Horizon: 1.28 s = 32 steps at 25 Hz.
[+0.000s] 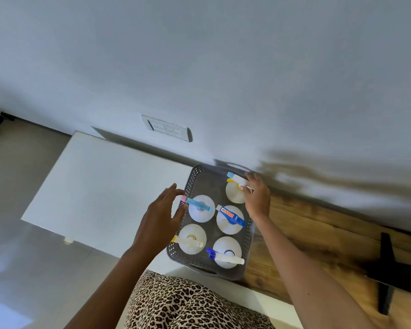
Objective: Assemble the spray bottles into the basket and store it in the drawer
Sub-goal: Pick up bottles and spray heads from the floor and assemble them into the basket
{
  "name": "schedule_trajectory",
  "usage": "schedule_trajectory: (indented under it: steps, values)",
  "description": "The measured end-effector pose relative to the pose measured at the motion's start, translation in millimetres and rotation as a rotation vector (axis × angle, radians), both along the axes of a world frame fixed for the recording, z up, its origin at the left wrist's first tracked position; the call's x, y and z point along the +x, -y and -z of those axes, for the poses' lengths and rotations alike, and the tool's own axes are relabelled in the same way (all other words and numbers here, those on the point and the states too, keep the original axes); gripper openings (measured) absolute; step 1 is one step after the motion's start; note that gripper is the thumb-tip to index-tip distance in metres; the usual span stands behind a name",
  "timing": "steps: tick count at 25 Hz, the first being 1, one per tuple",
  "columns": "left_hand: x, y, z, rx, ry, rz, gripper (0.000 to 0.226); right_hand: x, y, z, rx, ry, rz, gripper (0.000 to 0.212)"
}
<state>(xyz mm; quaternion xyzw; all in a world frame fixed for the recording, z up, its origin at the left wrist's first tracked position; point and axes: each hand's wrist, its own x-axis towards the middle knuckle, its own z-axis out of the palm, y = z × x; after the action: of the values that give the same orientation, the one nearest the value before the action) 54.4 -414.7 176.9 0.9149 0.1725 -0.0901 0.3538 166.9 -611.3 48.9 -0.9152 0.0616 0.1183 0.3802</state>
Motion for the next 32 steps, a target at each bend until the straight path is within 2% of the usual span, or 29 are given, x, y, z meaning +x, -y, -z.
schedule_trajectory:
  steps: [3,9,15,23,32]
  values:
    - [-10,-1,-7,-0.004,0.022,-0.033,0.036,-5,-5,-18,-0.025,0.071,-0.01,0.048]
    - [-44,-15,-24,0.036,0.088,-0.184,0.035,-27,-35,-49,0.014,0.27,-0.111,0.047]
    - [-105,-32,-43,0.057,0.153,-0.428,0.035,-71,-97,-83,0.178,0.294,-0.38,0.045]
    - [-280,-60,-62,0.096,0.22,-0.799,0.032,-203,-175,-106,0.219,0.379,-0.73,0.041]
    - [-526,-44,-71,0.189,0.23,-1.172,0.03,-443,-245,-130,0.295,0.361,-1.161,0.039]
